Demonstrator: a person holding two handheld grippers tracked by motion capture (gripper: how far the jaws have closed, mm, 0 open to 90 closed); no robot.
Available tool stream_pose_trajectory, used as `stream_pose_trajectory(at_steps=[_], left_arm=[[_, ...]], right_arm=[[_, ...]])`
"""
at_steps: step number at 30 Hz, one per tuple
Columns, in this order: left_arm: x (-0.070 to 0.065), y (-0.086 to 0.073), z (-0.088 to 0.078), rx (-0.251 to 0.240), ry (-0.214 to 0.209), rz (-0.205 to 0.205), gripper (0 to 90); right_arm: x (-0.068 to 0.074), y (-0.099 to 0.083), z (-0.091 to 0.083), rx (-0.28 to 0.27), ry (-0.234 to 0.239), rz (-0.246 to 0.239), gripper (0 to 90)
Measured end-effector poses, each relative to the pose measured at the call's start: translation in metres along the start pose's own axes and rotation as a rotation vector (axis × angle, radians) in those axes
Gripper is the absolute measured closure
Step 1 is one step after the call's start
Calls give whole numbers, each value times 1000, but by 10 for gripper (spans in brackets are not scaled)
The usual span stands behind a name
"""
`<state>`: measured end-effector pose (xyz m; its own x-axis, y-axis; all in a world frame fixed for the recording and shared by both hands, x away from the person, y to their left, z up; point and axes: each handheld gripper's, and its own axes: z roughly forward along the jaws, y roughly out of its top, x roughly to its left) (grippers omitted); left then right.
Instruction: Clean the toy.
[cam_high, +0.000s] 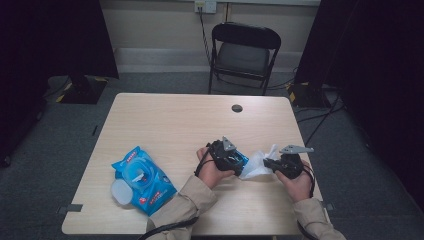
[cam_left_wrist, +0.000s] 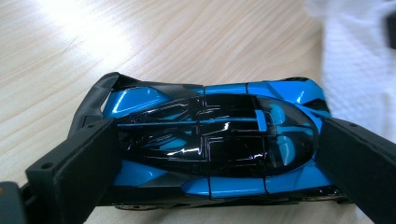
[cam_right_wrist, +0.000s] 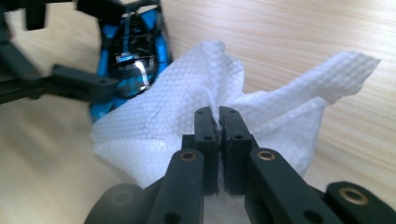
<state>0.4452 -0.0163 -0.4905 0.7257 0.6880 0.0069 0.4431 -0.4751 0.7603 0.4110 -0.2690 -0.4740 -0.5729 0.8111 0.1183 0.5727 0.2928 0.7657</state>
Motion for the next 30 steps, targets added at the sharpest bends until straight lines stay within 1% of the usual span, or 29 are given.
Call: stream_pose_trajectory(at_steps=[3,6,8,11,12,19,26,30], left_arm=[[0,-1,0,-8,-1,-2,0],[0,-1,0,-12,0,0,0],[0,-1,0,-9,1,1,0],[-1,-1,0,-11,1,-3,0],[-1,-1,0,-9,3,1,0],[-1,-1,0,-8,5,7,0],[-1,-1,0,-10,5,3,0],[-1,-1,0,-10,6,4,0]], right_arm=[[0,0,13,18,-6,12,871],[3,-1,24,28,-12,11,871],[5,-2,31,23,2,23,869],[10,-3,37,27,2,13,868],[11,-4,39,25,10,8,868],[13,-7,39,8,18,17,869],[16,-10,36,8,26,-1,868],[18,-13,34,7,33,-4,868]])
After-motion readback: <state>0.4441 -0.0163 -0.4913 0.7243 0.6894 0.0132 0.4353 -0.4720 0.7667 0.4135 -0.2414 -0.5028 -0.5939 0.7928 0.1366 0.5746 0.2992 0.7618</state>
